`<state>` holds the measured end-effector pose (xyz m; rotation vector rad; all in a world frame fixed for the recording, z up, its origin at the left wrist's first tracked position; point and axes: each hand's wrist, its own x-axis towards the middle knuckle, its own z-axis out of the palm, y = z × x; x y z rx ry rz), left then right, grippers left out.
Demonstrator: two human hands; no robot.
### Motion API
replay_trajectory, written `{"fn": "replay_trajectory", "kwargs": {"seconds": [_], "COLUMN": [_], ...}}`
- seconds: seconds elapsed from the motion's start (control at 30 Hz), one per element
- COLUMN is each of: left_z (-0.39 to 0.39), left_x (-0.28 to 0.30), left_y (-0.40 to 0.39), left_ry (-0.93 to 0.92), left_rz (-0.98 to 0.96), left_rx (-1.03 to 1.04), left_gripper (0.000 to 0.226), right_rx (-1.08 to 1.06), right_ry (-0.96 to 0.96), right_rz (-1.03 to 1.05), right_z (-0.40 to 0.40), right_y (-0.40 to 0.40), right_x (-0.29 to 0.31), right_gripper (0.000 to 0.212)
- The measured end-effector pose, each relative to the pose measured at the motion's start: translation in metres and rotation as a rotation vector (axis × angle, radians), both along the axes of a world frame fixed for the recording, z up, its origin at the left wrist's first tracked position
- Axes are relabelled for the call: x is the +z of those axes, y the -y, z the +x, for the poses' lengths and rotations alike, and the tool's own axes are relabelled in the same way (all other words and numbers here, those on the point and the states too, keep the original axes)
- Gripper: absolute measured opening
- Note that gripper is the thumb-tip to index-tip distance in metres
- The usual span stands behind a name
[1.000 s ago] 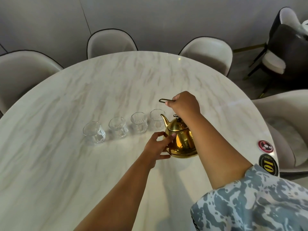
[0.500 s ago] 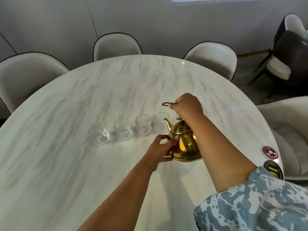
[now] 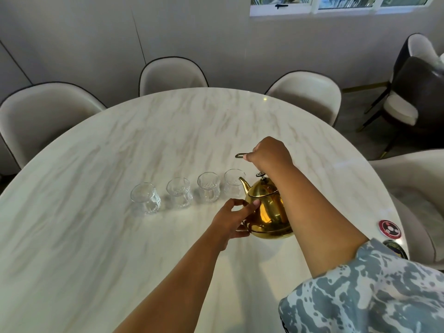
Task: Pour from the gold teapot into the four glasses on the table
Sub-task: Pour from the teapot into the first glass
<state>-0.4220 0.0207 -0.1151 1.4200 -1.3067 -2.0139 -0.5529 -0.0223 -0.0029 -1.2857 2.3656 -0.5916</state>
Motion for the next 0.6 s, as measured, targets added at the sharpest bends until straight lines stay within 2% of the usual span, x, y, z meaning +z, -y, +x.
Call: {"fn": "replay_trajectory", "kwargs": {"seconds": [0.6], "left_z": [-0.0005], "left_x": [0.001], "left_y": [0.0015], "left_ry": [0.009], "left_rz": [-0.007], "left_rx": [-0.028], "left_gripper": [0.062], "right_rx": [0.033], "right_ry": [-0.043], "right_rz": [0.067], "right_z": [-0.0011], "right_y": [0.0083], "right_x": [0.0011], "right_gripper": [0.029]}}
